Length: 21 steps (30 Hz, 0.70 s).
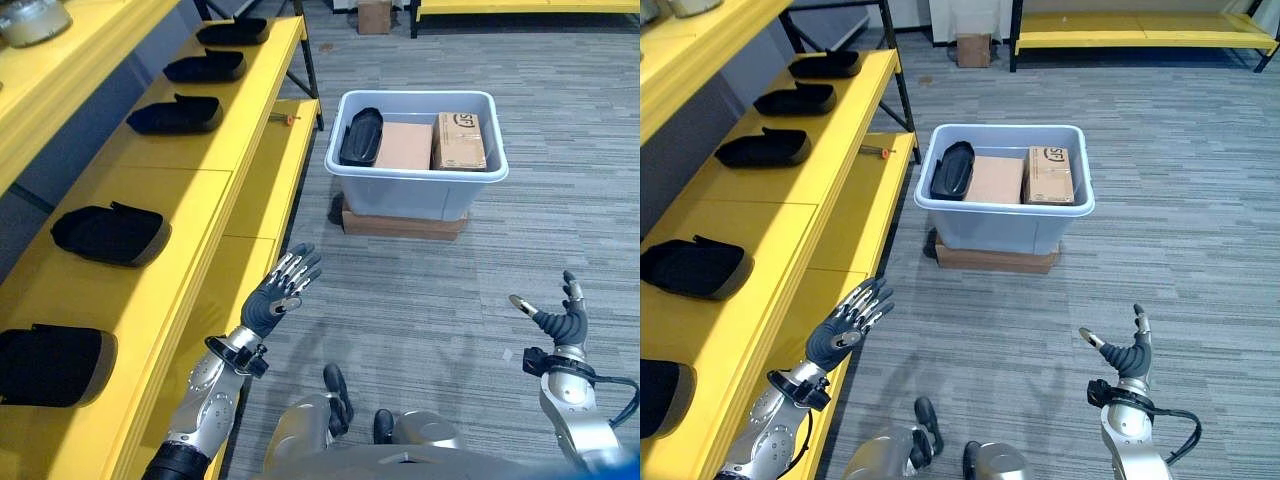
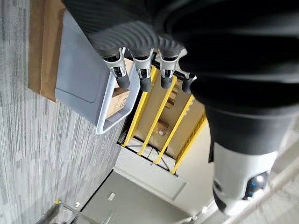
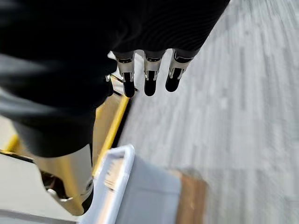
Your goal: Move parts from the plastic box to the shelf.
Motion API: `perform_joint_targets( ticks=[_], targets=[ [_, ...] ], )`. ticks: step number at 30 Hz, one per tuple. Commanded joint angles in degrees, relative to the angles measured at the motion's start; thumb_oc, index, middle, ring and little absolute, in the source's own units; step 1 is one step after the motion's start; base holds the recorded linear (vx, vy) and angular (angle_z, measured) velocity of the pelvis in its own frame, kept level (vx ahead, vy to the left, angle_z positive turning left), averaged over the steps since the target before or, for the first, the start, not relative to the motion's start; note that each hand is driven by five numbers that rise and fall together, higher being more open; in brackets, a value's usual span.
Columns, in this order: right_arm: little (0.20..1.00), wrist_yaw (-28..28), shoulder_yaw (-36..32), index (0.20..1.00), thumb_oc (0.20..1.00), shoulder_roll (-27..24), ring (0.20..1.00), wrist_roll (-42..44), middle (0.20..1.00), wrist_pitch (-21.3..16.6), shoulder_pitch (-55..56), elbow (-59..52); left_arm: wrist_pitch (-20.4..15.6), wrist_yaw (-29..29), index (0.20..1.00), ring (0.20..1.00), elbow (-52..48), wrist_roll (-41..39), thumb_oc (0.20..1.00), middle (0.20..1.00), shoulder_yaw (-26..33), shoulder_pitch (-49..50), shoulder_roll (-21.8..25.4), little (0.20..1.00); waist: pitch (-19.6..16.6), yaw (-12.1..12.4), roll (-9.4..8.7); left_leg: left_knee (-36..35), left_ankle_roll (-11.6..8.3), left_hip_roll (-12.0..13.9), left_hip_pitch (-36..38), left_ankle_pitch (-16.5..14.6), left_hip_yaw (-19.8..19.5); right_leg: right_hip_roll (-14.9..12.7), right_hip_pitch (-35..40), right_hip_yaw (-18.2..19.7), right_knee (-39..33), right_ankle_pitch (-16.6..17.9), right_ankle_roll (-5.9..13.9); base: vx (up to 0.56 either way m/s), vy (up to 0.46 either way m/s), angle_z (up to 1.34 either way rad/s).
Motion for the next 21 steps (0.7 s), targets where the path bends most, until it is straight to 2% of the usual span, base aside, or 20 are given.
perform_joint_targets(
  ticks=[1, 2, 3, 7, 10, 11, 12, 13, 14, 15, 16, 18, 19, 20, 21],
  targets=[
    [1.0, 1.9, -1.6, 1.0, 1.0, -1.4, 1.0, 2.6, 1.0, -2.3, -1.4, -4.0, -3.6, 0.4, 1.0, 1.0, -3.0, 2.7, 1.0, 1.0, 0.9, -1.8, 1.1, 1.0, -1.2, 0.7, -0.2, -2.2, -1.78, 0.8, 7.4, -0.6, 2.1, -2.7, -5.0, -2.2, 3.8, 2.0, 4.8, 0.22, 0.181, -0.49],
    [1.0, 2.6, -1.2, 1.0, 1.0, -1.1, 1.0, 2.5, 1.0, -2.5, -1.4, -4.4, -3.5, -1.7, 1.0, 1.0, -2.6, 2.6, 1.0, 1.0, 0.9, -1.8, 1.3, 1.0, -1.8, 0.6, -0.16, -3.5, -1.43, 0.4, 8.7, -0.8, 2.2, -2.5, -5.1, -2.3, 3.6, 2.0, 5.04, 0.2, 0.188, -0.43],
    [1.0, 3.1, -0.1, 1.0, 1.0, -0.9, 1.0, 2.9, 1.0, -1.5, -2.1, -5.0, -6.0, -1.4, 1.0, 1.0, -2.8, 2.5, 1.0, 1.0, 0.7, -1.8, 1.8, 1.0, -2.6, 0.8, -0.2, -5.3, -1.13, -0.1, 10.6, -1.0, 2.5, -2.3, -5.7, -2.8, 4.0, 2.3, 5.54, 0.13, 0.154, -0.47],
    [1.0, 4.1, 1.9, 1.0, 1.0, -0.5, 1.0, 3.6, 1.0, -0.8, -3.4, -5.5, -5.4, 0.9, 1.0, 1.0, -1.9, 3.3, 1.0, 1.0, 0.9, -2.5, 2.0, 1.0, -2.8, 1.3, -0.24, -5.9, -0.39, -0.2, 11.8, -1.8, 3.4, -2.6, -7.4, -4.0, 7.9, 2.8, 6.32, 0.05, 0.114, -0.14],
    [1.0, 4.7, 3.6, 1.0, 1.0, 0.2, 1.0, 3.2, 1.0, -0.4, -4.8, -6.5, -6.6, 2.5, 1.0, 1.0, -0.9, 2.4, 1.0, 1.0, 0.6, -2.9, 2.2, 1.0, -2.7, 1.8, -0.59, -6.0, 0.49, -0.4, 12.9, -2.8, 3.9, -3.2, -9.2, -5.4, 14.0, 2.8, 7.22, 0.01, 0.15, -0.08],
    [1.0, 4.7, 5.0, 1.0, 1.0, 0.6, 1.0, 3.5, 1.0, 0.4, -6.1, -6.7, -6.9, 7.6, 1.0, 1.0, -0.3, 2.5, 1.0, 1.0, 0.8, -3.3, 1.7, 1.0, -2.4, 2.6, -0.64, -6.7, 1.37, -0.3, 14.0, -3.0, 4.3, -4.6, -11.9, -7.2, 22.9, 4.6, 9.0, 0.01, 0.135, -0.23],
    [1.0, 4.3, 5.5, 1.0, 1.0, 0.8, 1.0, 3.6, 1.0, 0.7, -6.6, -6.6, -6.6, 8.7, 1.0, 1.0, 0.1, 3.0, 1.0, 1.0, 0.9, -3.6, 1.6, 1.0, -2.2, 3.1, -0.53, -6.6, 1.9, 0.0, 14.2, -3.3, 4.5, -5.8, -12.5, -8.7, 27.2, 5.0, 9.59, 0.01, 0.117, -0.31],
    [1.0, 3.5, 6.5, 1.0, 1.0, 1.5, 1.0, 3.1, 1.0, 0.8, -7.8, -6.4, -5.7, 9.5, 1.0, 1.0, 1.2, 3.8, 1.0, 1.0, 0.6, -4.2, 1.0, 1.0, -1.8, 4.0, -0.44, -6.1, 2.91, 0.4, 14.5, -3.9, 5.3, -8.7, -15.4, -10.9, 36.6, 6.7, 11.2, 0.04, 0.012, -0.38],
    [1.0, 2.7, 7.3, 1.0, 1.0, 2.2, 1.0, 2.8, 1.0, 0.7, -8.9, -5.8, -4.6, 9.6, 1.0, 1.0, 1.8, 3.7, 1.0, 1.0, -0.1, -4.5, 0.4, 1.0, -1.4, 4.6, -0.5, -5.8, 3.34, 0.8, 14.9, -4.3, 5.5, -10.6, -17.0, -11.6, 39.5, 7.5, 11.53, 0.06, -0.016, -0.27],
    [1.0, 2.2, 7.8, 1.0, 1.0, 2.7, 1.0, 2.7, 1.0, 0.9, -9.6, -5.5, -4.3, 9.9, 1.0, 1.0, 1.9, 4.3, 1.0, 1.0, -0.7, -4.5, 0.0, 1.0, -1.0, 4.9, -0.68, -5.7, 3.78, 0.6, 15.3, -4.9, 5.2, -12.1, -18.3, -12.0, 39.8, 9.8, 12.21, 0.09, -0.077, -0.34],
    [1.0, 1.9, 8.0, 1.0, 1.0, 3.0, 1.0, 2.9, 1.0, 1.0, -10.1, -5.1, -4.5, 10.4, 1.0, 1.0, 1.8, 5.5, 1.0, 1.0, -1.4, -4.2, -0.3, 1.0, -0.7, 5.1, -0.72, -6.0, 3.58, 0.8, 16.2, -4.9, 5.2, -13.6, -18.5, -12.5, 37.7, 10.9, 12.15, 0.13, -0.126, -0.32],
    [1.0, 2.3, 8.2, 1.0, 1.0, 3.1, 1.0, 3.9, 1.0, 0.9, -11.1, -3.9, -7.1, 13.8, 1.0, 1.0, 2.0, 8.0, 1.0, 1.0, -2.9, -4.1, -0.5, 1.0, -0.2, 5.1, -1.07, -6.3, 2.63, 1.4, 17.7, -5.4, 5.2, -14.7, -17.4, -13.4, 27.0, 12.8, 12.01, 0.17, -0.252, 0.07],
    [1.0, 2.9, 8.6, 1.0, 1.0, 3.1, 1.0, 4.0, 1.0, 1.4, -11.6, -3.6, -6.4, 15.0, 1.0, 1.0, 1.8, 7.3, 1.0, 1.0, -3.3, -4.9, -0.6, 1.0, 0.2, 4.5, -2.0, -6.5, 2.03, 0.9, 18.6, -6.4, 4.3, -15.1, -17.2, -12.7, 14.3, 15.5, 12.63, 0.21, -0.359, 0.32],
    [1.0, 3.2, 8.6, 1.0, 1.0, 3.1, 1.0, 4.2, 1.0, 1.7, -11.9, -3.4, -6.0, 15.4, 1.0, 1.0, 1.4, 6.5, 1.0, 1.0, -3.6, -5.5, -0.7, 1.0, 0.5, 4.0, -2.44, -6.8, 1.85, 0.6, 19.4, -7.3, 3.1, -15.6, -18.3, -10.7, 8.0, 19.2, 13.71, 0.23, -0.395, 0.22],
    [1.0, 4.1, 8.4, 1.0, 1.0, 3.3, 1.0, 3.9, 1.0, 1.9, -12.0, -3.2, -5.8, 15.6, 1.0, 1.0, 1.2, 6.0, 1.0, 1.0, -3.9, -5.9, -0.7, 1.0, 0.8, 3.6, -2.54, -6.9, 1.68, 0.7, 19.8, -8.0, 1.8, -16.2, -20.5, -8.3, 5.6, 21.7, 14.46, 0.18, -0.271, 0.12]
  ],
)
